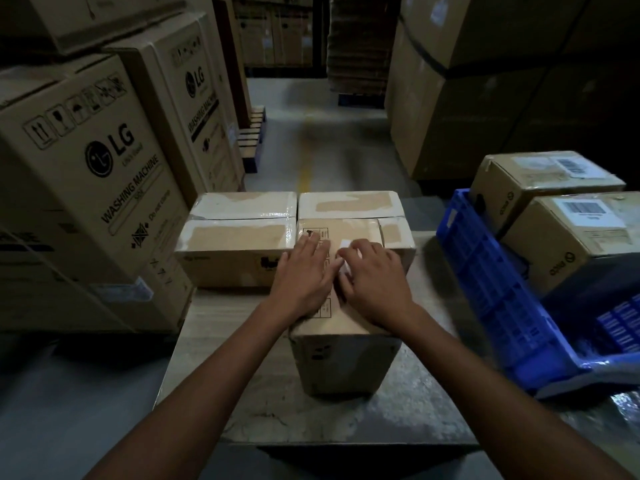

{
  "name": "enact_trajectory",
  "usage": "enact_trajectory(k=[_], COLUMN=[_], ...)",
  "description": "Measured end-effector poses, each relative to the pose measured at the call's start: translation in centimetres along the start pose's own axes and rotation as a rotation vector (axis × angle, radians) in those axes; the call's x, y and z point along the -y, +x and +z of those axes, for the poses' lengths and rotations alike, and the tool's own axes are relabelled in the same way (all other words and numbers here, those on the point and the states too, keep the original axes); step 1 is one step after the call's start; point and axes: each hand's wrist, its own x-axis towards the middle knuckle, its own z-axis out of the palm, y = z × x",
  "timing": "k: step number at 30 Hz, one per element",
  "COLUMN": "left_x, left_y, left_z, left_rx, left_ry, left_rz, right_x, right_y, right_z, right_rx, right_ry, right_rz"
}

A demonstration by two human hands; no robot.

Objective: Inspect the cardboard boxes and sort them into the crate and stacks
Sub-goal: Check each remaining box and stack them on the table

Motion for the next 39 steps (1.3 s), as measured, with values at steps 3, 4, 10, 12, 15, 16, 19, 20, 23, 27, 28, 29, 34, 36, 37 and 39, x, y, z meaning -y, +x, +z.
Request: enact_trajectory(k=[3,4,10,12,15,16,19,20,23,27,28,29,34,36,37,39], left_x=[-0.1,-0.2,-0.8,-1.0,-1.5,-1.7,-1.5,-1.4,-0.9,-0.8,-0.8,-0.6,-0.4,-0.3,-0.1,0.2], left_y=[-0.1,-0.2,-3.0,-4.3,-5.3,-5.5,-6.1,-6.4,-7.3,-8.7,-9.0,-9.5,-12.4,-13.2,-13.3,-13.2], left_z=[0.4,0.4,-0.5,-1.4,-1.7,-1.6,-1.3,-1.2,-0.1,2.4,3.3,4.3,8.6,9.1,9.1,8.9], left_rx=[-0.033,-0.053,-0.111,0.061,0.137,0.141,0.083,0.047,-0.125,-0.183,-0.178,-0.181,-0.115,-0.091,-0.088,-0.072], left_ry=[0.005,-0.024,-0.961,-1.393,-1.474,-1.471,-1.496,-1.524,-1.61,-1.632,-1.634,-1.624,-1.571,-1.548,-1.539,-1.517], left_rz=[-0.003,0.0,-0.401,-0.55,-0.579,-0.573,-0.544,-0.547,-0.645,-0.756,-0.802,-0.845,-0.952,-0.961,-0.962,-0.965], right_x=[-0.4,-0.4,-1.7,-2.4,-2.7,-2.7,-2.8,-2.8,-3.3,-3.7,-3.8,-4.0,-4.3,-3.9,-3.7,-3.8], right_y=[-0.3,-0.3,-2.0,-2.9,-4.7,-5.3,-7.0,-7.6,-9.3,-11.3,-11.9,-12.6,-15.0,-15.6,-15.8,-15.5], right_z=[0.6,0.6,1.2,1.6,1.1,0.7,0.4,0.3,0.1,1.9,2.7,3.6,6.8,7.7,7.9,8.0], right_rx=[-0.033,-0.042,-0.154,-0.087,0.049,0.037,-0.11,-0.176,-0.3,-0.297,-0.294,-0.272,-0.042,-0.015,-0.009,0.023], right_ry=[0.018,0.028,0.644,1.053,1.38,1.364,1.339,1.37,1.478,1.509,1.505,1.484,1.186,1.16,1.157,1.172], right_rz=[-0.01,-0.008,0.456,0.645,0.679,0.651,0.645,0.678,0.856,0.919,0.937,0.951,1.007,1.032,1.035,1.037])
